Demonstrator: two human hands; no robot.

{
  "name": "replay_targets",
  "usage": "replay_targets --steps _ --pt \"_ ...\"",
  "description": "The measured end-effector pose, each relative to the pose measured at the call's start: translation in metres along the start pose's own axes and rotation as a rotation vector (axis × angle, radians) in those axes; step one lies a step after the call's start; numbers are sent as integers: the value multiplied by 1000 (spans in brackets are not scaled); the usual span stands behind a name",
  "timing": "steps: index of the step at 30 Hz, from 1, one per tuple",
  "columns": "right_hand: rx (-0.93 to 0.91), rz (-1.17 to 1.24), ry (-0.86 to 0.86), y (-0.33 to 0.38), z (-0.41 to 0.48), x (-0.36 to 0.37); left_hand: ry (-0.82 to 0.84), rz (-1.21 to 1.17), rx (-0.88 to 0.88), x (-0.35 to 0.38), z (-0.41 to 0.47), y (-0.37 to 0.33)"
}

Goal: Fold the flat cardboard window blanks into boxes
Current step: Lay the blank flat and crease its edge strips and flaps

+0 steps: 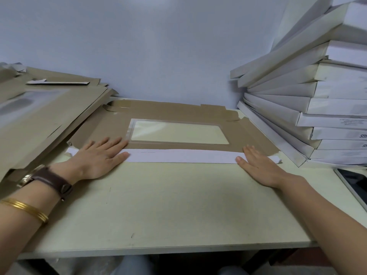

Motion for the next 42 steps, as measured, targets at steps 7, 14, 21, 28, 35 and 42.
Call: replay_targets --steps 7,14,21,28,35,42 --pt "71 19 5 -34 -5 1 -23 4 -66 -8 -1 29" --pt "54 26 -24 -36 -7 -3 -80 -36 -156 -13 -3 38" --pt "80 58 -48 -35 -10 -4 -144 -77 -146 -19 -5 35" --pt "-3 136 -332 -26 -27 -25 -468 -91 -4 -49 -24 10" --pt "-155 72 -502 8 -38 -37 -489 54 462 -46 -46 -65" --pt "-190 -42 -438 41 -30 -31 -338 96 464 -12 -28 -91"
Point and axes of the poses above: each hand's wrist, its own z-axis towards the middle knuckle, its own x-axis out of the palm, y = z × x, the point moved 8 cm from there along z, towards the middle knuckle, and after that the axes turned 14 degrees about -z, right-handed, at the moved point
